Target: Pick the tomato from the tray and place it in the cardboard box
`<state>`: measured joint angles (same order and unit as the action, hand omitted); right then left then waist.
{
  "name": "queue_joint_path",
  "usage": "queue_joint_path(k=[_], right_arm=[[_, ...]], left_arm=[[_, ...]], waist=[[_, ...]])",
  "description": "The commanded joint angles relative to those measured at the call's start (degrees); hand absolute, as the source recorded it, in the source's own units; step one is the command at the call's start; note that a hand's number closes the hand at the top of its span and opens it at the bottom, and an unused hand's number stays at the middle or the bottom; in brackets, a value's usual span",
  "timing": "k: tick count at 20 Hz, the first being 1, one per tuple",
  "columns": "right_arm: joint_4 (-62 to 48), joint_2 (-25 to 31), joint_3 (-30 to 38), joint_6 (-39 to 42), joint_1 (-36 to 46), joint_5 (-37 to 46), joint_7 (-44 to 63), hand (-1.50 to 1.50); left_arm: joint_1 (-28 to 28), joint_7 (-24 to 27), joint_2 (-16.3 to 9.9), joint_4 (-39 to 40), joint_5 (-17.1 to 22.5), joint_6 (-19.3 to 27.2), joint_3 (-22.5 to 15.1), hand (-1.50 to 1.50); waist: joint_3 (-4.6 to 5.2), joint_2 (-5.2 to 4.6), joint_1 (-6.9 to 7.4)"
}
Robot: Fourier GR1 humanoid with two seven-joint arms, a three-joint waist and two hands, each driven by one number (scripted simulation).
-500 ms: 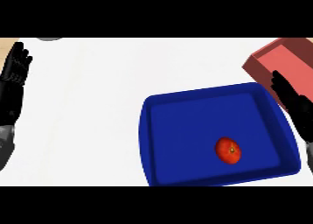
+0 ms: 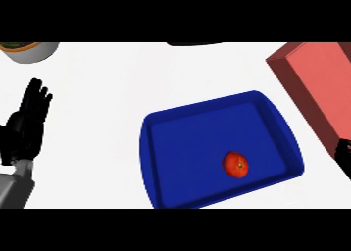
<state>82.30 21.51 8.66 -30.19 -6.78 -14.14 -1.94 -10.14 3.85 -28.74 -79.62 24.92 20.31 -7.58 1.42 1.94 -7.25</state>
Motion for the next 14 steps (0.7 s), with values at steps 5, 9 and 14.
queue_joint_path(k=[5, 9, 14], right_arm=[[14.7, -14.8, -0.3, -13.9, -26.3, 6.0, -15.0, -1.50], [23.2, -9.9, -8.5, -12.1, -36.3, 12.7, -5.4, -1.50], [35.1, -0.5, -15.7, -3.1, -46.6, 15.0, 6.5, -1.50]], left_arm=[[4.0, -3.9, 2.3, -6.6, 3.9, -1.5, -1.1, 0.00], [3.1, -4.9, 5.0, -8.9, 1.4, 0.5, -4.8, 0.00], [2.2, -6.8, 3.6, -11.5, 1.2, 0.8, -4.4, 0.00]], waist=[[-1.32, -1.00, 3.80], [-1.23, -1.90, 6.02], [-1.07, -2.22, 7.13]])
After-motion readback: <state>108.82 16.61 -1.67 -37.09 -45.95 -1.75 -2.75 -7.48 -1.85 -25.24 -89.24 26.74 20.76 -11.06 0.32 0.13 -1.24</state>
